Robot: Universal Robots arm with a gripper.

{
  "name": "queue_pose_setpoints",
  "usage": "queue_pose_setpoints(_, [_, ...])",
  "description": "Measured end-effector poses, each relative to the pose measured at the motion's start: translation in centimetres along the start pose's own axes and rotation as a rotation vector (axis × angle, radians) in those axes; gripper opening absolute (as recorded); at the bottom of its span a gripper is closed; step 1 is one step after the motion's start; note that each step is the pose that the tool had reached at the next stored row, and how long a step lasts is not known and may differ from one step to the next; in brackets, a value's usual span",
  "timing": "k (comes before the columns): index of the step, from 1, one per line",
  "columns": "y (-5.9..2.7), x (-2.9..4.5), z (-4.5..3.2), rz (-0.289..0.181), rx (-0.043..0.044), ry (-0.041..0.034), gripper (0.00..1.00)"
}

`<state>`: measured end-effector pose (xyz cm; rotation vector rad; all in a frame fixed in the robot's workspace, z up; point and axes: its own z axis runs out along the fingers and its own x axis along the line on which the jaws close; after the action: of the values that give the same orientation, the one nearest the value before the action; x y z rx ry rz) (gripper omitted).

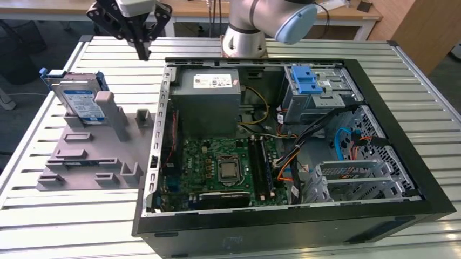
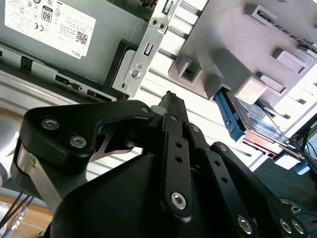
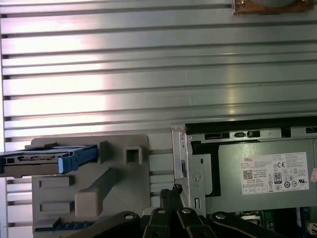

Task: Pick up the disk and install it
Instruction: 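Reach for the disk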

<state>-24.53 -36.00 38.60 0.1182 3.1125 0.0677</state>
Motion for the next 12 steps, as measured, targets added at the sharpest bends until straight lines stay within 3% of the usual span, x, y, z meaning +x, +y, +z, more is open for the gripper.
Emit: queue_pose_setpoints(12, [0.24, 1.46, 0.1, 0.0, 0.0002, 0.0024, 0.11])
